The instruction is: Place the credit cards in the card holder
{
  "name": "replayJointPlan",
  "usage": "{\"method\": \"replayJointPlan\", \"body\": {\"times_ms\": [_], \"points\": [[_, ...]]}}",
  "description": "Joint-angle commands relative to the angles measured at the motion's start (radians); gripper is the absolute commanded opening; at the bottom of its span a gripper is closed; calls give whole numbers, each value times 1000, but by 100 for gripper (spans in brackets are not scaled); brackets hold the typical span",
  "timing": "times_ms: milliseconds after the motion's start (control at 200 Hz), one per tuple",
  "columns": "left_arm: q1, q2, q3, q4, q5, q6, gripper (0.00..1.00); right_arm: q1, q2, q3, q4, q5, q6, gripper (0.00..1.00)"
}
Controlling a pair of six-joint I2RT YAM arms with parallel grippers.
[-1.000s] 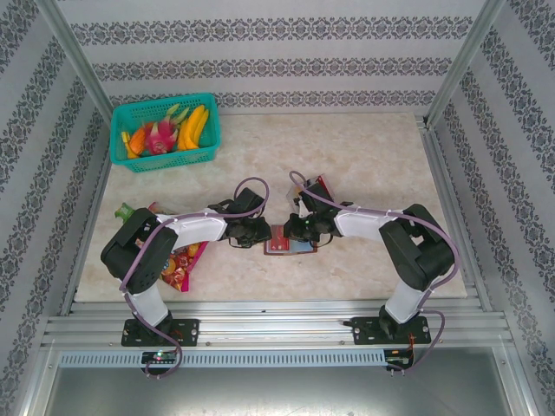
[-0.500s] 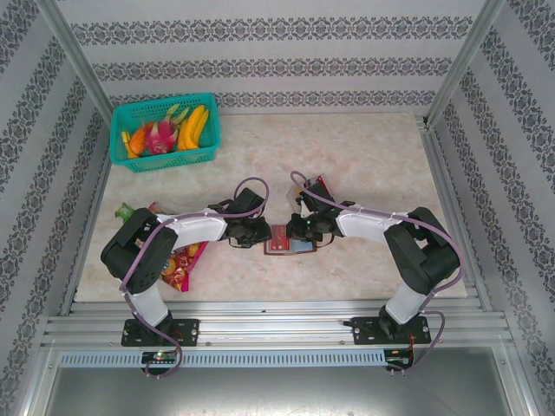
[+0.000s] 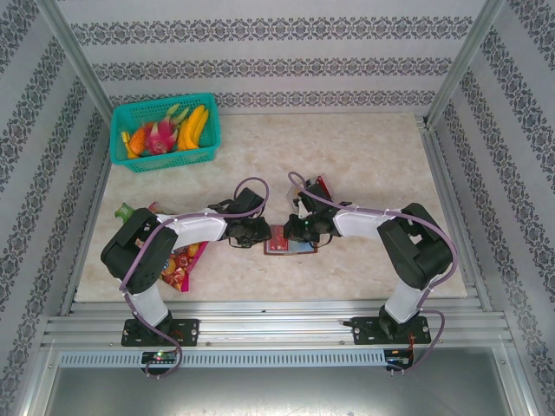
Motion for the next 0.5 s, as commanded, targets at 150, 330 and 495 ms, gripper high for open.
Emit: {"method": "replayJointPlan", "body": {"times_ms": [150,330,495], "points": [[-11,10,-3,-43,-19,10,21,18,-87,27,-143,133,-73,15],[-12,21,-8,-47,-24,8,19,14,-92,27,-230,211,-117,16],[-12,30,-11,-48,-28,6,18,12,-68,20,-273,270,-123,16]]}}
